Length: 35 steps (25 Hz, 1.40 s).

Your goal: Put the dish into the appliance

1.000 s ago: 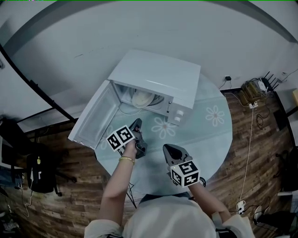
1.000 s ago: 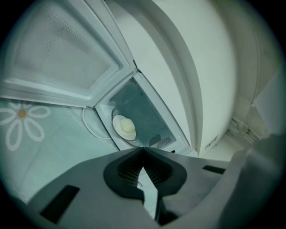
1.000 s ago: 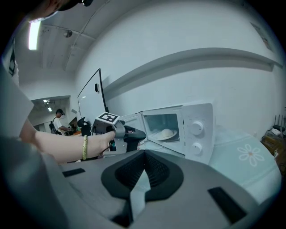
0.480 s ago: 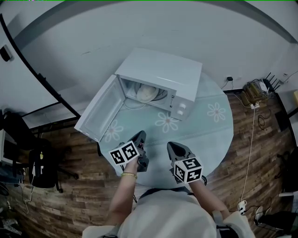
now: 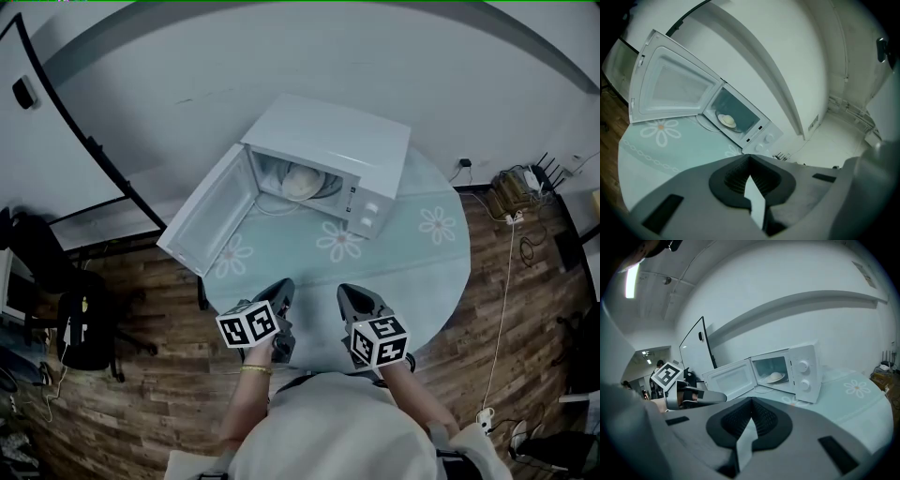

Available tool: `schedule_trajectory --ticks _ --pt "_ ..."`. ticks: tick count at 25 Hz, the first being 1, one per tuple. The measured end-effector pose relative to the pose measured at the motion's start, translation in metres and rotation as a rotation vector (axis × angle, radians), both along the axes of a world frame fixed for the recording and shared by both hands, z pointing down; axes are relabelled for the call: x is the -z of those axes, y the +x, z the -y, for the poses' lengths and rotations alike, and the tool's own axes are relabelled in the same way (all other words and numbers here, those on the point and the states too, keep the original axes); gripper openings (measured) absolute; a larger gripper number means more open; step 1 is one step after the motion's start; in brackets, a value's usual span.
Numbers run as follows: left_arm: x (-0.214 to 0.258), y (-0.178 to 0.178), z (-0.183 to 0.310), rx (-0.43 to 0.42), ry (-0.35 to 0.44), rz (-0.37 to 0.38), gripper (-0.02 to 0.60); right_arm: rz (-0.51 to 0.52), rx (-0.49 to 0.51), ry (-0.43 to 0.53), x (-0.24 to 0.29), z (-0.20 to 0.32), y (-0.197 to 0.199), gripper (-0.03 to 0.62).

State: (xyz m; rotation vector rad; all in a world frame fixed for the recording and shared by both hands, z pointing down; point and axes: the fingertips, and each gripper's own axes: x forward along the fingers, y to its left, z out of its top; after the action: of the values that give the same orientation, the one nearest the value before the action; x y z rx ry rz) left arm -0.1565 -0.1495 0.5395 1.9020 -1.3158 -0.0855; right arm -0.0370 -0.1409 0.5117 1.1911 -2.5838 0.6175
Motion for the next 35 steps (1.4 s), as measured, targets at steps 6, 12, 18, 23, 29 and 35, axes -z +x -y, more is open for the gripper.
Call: schedule_trajectory --ticks 6,12,18,23,29,35 --pt "-0.002 -0.012 -0.019 0.014 -0.004 0.027 0.011 -0.007 0.025 0.004 0.002 -0.004 -0.008 0.005" --pt "-0.004 -0.015 -0.026 0.014 -0.009 0.027 0.011 -0.011 0.045 0.005 0.002 -0.008 -0.015 0.005" --pt "-0.002 -0.015 -0.025 0.02 -0.005 0.017 0.011 -0.011 0.057 -0.002 0.003 -0.008 -0.019 0.005" --pt "0.001 -0.012 -0.025 0.019 -0.003 0.004 0.011 -0.016 0.061 -0.003 0.002 -0.009 -0.018 0.005" --pt "-0.002 -0.01 -0.022 0.013 -0.013 0.002 0.011 -0.02 0.068 -0.005 0.001 -0.007 -0.018 0.005" --pt "-0.003 -0.009 -0.019 0.01 -0.017 0.004 0.011 -0.025 0.073 -0.009 -0.001 -0.006 -0.018 0.005"
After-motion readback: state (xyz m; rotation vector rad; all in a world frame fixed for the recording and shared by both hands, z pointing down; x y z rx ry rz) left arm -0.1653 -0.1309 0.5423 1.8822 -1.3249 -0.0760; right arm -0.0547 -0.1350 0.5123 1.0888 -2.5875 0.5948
